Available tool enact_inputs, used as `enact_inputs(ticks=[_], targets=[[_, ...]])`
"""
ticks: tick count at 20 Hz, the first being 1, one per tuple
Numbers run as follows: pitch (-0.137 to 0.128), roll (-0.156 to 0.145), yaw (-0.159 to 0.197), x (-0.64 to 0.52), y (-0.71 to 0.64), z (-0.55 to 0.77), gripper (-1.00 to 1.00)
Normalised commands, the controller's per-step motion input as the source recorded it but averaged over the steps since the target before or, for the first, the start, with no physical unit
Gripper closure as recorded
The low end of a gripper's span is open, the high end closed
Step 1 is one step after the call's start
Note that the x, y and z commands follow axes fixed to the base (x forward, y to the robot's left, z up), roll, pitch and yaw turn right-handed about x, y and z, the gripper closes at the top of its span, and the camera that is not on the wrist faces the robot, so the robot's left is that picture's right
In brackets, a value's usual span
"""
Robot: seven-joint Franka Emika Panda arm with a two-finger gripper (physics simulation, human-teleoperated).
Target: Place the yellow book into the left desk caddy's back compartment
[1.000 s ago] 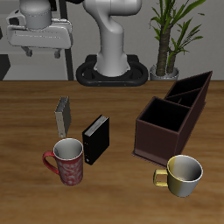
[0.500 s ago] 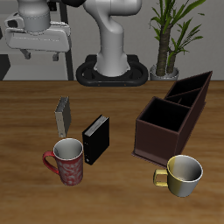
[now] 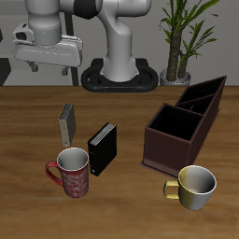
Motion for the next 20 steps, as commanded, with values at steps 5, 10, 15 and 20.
enact_inputs(ticks=[5, 10, 15, 20], targets=[[0.007, 0.011, 0.012, 0.05, 0.27, -0.25, -1.0], [0.006, -0.013, -0.029, 0.01, 0.15, -0.24, -1.0], [0.007, -0.01, -0.011, 0.0, -0.05, -0.14, -1.0], [0.013, -0.01, -0.023, -0.02, -0.09, -0.21, -1.0]])
